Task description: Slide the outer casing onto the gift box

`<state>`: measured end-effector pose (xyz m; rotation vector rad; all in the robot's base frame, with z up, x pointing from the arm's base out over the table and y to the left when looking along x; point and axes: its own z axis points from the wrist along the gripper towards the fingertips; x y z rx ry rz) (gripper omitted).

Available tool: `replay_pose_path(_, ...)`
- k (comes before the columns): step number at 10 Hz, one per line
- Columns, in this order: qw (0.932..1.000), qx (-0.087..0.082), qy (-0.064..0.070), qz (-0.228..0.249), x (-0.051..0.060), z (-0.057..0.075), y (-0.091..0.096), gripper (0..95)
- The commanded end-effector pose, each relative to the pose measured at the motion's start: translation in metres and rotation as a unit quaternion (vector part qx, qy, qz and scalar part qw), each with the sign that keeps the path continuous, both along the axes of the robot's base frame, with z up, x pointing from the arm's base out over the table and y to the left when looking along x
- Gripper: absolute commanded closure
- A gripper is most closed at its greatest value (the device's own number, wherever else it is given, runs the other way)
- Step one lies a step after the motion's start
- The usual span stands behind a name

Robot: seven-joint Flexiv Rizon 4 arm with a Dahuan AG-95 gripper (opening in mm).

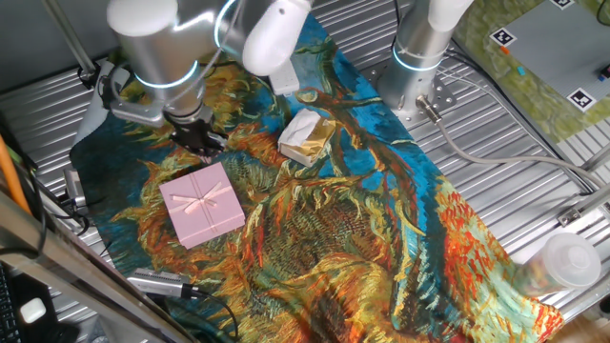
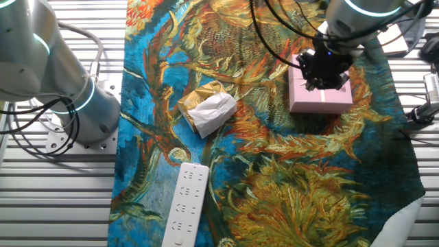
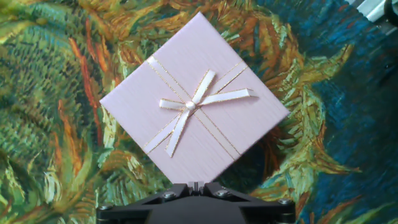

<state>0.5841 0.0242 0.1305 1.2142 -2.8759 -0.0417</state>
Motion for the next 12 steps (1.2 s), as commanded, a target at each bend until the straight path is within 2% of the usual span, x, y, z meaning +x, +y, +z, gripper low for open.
replay_pose_path(1, 0.9997, 0.016, 0.011, -0.016, 0.0010, -0.0003, 0.0009, 95.0)
replay_pose_path(3, 0.9989, 0.012, 0.009, -0.043, 0.0010, -0.0003, 0.0009, 95.0)
replay_pose_path(4, 0.9971, 0.010, 0.009, -0.075, 0.0010, -0.0003, 0.0009, 95.0)
replay_pose_path(7, 0.9935, 0.004, 0.010, -0.114, 0.0010, -0.0003, 0.0009, 95.0)
replay_pose_path(12, 0.9915, 0.005, 0.009, -0.130, 0.0012, -0.0010, 0.0013, 95.0)
